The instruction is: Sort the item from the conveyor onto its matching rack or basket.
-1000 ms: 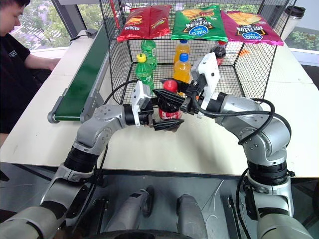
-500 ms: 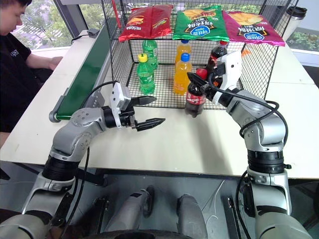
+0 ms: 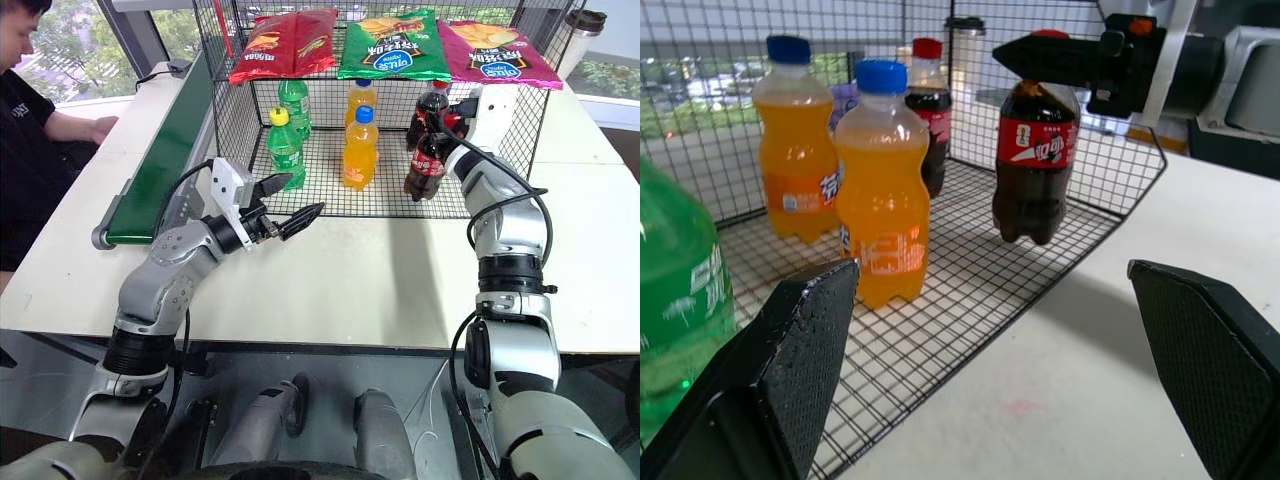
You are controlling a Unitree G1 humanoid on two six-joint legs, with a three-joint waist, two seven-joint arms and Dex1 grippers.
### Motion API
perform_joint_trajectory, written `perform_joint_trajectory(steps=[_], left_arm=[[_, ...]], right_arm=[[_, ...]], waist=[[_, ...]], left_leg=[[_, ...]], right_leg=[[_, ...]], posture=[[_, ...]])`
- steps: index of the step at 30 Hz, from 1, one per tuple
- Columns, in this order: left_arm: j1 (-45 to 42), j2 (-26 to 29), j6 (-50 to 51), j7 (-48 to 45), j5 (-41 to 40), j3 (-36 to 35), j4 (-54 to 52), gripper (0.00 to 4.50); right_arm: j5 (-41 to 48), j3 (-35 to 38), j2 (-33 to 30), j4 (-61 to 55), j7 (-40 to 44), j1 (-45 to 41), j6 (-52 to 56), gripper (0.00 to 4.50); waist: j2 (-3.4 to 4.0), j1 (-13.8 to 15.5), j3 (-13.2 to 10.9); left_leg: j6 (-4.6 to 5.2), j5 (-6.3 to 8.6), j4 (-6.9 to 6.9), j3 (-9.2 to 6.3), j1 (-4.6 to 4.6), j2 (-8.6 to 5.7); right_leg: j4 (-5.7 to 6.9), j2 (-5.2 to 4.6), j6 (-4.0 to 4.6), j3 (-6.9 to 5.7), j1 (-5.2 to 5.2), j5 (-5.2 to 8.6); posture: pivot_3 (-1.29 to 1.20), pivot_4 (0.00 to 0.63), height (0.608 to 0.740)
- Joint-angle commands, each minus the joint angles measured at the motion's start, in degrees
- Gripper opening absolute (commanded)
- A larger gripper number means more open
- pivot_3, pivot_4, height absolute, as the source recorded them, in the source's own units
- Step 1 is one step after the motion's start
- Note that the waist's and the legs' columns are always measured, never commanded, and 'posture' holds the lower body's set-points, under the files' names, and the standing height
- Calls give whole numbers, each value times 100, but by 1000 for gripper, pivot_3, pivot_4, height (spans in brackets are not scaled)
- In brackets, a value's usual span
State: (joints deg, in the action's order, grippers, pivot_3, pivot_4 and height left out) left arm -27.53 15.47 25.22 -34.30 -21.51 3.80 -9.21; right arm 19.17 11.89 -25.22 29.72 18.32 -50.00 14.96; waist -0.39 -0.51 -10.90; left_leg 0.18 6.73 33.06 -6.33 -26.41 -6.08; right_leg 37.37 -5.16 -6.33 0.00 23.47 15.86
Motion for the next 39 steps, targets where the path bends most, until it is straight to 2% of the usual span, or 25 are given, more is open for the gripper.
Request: perform_joint_trajectory(steps=[1,12,18,19,20,24,32,39], left_arm=[[-44,-33,-189,53,52,-8,-207,4470],[-36,-43,-216,17,119,62,-176,4470],[-20,-37,-179,56,126,60,-219,4470],[-17,-38,-178,61,128,63,-223,4500],[-14,-39,-178,66,131,67,-226,4500],[-6,-33,-178,72,137,74,-228,4500],[8,-8,-169,62,124,78,-220,4500],[24,-8,-184,60,139,92,-180,4500]], right_arm=[[-73,158,-13,157,40,-413,-519,1237],[-417,88,-75,1837,303,-1072,-1542,1237],[-503,81,-59,2313,614,-1175,-1809,1237],[-518,72,-57,2349,658,-1179,-1827,2272],[-529,69,-52,2374,690,-1181,-1845,2585],[-549,69,-35,2377,797,-1163,-1863,4461],[-542,34,-87,1847,967,-953,-1633,4461],[-381,167,-327,521,964,-315,-896,4461]], waist=[[0,-12,0],[2,-40,-1],[2,-38,-1],[2,-37,-1],[2,-38,0],[2,-40,0],[3,-38,0],[3,-19,0]], left_leg=[[0,0,0,0,1,0],[-2,-1,0,1,5,2],[-3,-2,0,1,5,1],[-3,-2,1,1,6,1],[-4,-2,1,1,6,1],[-6,-3,1,1,10,1],[-8,-5,1,1,13,1],[-8,-4,2,-1,13,1]], right_leg=[[0,0,0,0,0,0],[8,4,-1,3,0,-1],[9,5,-1,4,0,-1],[9,5,-1,5,0,-1],[9,5,-1,4,-1,-1],[14,5,-1,6,-2,-2],[17,6,-1,7,-3,-1],[17,5,-1,7,-4,-1]], posture=[[0,150,738],[0,150,738],[0,150,738],[0,150,738],[0,150,738],[0,150,738],[0,150,738],[0,150,738]])
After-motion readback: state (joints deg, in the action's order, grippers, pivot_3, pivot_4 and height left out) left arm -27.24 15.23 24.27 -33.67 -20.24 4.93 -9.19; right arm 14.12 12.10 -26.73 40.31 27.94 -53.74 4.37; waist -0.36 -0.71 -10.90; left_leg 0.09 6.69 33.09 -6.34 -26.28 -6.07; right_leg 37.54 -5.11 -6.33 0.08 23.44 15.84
